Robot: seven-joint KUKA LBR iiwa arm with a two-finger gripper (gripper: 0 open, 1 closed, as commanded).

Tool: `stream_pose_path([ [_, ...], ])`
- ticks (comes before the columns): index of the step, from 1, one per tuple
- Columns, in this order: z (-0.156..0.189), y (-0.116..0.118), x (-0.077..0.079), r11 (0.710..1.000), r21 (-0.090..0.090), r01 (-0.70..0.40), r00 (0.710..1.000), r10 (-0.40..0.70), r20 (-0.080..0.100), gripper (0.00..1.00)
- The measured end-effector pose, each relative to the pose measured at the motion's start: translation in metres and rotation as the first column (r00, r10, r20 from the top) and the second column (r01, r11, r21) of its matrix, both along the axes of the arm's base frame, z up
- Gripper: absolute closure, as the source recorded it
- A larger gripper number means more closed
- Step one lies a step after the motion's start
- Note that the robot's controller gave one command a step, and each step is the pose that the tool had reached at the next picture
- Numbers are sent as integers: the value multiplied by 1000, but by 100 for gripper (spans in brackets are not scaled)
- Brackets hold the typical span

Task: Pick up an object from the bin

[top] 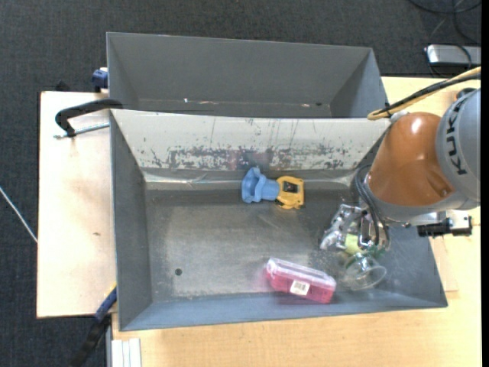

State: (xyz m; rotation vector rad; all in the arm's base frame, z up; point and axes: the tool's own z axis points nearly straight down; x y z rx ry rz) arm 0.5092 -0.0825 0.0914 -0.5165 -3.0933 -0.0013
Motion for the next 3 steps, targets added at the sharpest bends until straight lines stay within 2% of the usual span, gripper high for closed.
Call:
stream_pose_path([
  [1,43,-5,11,1000,-1,-25,1000,25,8,100],
  [2,77,-1,2,999,-2,33,999,-33,9,100],
  [3,-22,-37,0,998,0,68,998,-68,10,0],
])
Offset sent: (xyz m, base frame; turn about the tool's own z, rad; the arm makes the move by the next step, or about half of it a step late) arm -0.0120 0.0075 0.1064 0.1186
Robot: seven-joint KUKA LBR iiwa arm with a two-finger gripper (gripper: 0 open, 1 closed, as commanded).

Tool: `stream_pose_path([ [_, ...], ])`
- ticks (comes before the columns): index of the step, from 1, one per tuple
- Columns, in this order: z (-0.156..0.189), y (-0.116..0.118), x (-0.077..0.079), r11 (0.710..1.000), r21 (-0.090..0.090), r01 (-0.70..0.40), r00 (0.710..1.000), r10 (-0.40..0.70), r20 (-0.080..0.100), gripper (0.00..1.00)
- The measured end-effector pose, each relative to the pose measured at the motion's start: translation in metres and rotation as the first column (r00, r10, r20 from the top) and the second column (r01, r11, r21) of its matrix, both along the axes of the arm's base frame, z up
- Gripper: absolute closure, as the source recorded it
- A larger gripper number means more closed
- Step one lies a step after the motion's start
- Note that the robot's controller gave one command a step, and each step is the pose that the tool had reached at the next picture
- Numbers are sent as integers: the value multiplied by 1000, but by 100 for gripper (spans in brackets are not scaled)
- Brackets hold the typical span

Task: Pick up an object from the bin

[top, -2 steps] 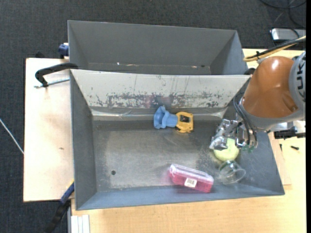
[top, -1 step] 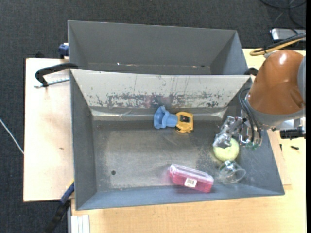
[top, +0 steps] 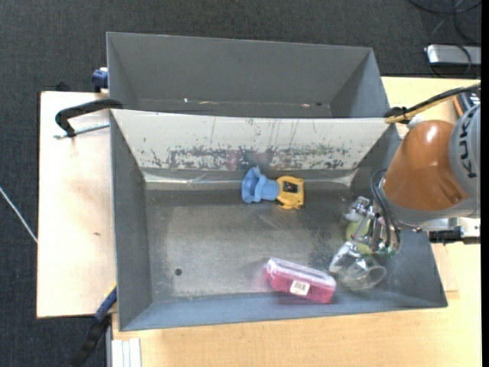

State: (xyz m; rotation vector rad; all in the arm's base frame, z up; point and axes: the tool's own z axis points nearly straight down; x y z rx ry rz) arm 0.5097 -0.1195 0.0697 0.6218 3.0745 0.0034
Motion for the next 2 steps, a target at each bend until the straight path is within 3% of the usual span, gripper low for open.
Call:
stream_pose_path([
  [2,1,0,6,1000,-1,-21,1000,21,-2,0],
])
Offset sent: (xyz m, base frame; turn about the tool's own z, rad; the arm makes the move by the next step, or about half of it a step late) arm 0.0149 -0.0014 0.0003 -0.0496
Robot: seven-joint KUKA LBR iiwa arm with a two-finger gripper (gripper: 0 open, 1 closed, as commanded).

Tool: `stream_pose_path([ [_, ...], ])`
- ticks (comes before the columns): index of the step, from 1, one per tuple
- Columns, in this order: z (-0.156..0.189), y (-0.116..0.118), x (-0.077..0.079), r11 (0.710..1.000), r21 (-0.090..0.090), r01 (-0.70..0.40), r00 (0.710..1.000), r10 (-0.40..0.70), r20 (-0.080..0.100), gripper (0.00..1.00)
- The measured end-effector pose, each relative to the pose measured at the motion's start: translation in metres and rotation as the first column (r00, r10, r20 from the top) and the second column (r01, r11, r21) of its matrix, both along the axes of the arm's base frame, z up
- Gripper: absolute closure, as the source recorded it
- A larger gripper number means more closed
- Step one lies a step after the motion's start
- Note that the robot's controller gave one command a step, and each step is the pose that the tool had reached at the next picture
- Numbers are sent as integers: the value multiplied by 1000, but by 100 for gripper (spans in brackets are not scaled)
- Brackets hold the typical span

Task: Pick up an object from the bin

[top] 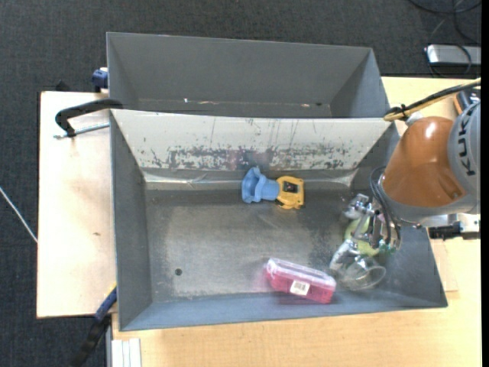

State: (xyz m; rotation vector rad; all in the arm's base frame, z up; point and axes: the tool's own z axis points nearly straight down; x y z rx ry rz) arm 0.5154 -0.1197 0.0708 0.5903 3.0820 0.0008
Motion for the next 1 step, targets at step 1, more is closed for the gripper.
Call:
stream_pose_path([
  [1,5,7,7,991,-1,-131,991,131,0,0],
])
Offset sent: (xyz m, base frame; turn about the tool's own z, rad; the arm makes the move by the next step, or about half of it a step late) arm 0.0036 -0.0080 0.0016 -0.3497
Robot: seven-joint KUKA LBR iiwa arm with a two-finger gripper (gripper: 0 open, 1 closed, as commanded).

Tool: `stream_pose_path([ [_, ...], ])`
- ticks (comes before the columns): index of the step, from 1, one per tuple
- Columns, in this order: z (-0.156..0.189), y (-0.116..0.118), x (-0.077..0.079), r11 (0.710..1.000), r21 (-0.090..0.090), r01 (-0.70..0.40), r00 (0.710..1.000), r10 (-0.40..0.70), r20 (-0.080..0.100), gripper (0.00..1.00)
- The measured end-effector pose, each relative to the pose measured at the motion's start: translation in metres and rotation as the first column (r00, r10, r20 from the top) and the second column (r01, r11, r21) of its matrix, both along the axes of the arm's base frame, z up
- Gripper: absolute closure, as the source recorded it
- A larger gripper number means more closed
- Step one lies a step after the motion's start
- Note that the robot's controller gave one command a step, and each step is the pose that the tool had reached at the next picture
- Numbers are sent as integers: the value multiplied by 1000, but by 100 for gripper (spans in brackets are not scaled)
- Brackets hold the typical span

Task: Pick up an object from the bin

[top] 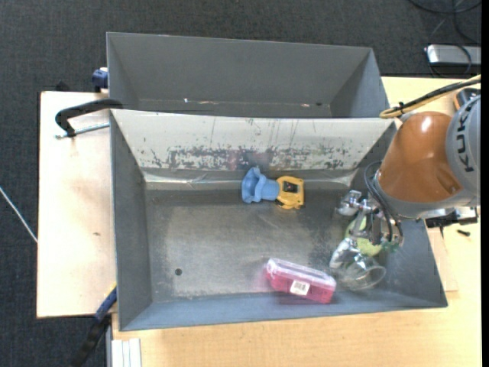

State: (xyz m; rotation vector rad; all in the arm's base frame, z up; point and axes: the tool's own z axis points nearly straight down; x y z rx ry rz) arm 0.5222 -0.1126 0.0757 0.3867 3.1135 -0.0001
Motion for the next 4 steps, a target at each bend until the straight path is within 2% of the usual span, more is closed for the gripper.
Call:
stream_pose_path([
  [1,-1,-7,-1,986,0,-168,986,168,1,0],
  [2,4,-5,18,943,-1,-333,943,333,1,0],
  [3,5,-14,24,896,-2,-443,896,443,2,0],
  [4,-2,-25,34,741,-3,-672,741,672,1,0],
])
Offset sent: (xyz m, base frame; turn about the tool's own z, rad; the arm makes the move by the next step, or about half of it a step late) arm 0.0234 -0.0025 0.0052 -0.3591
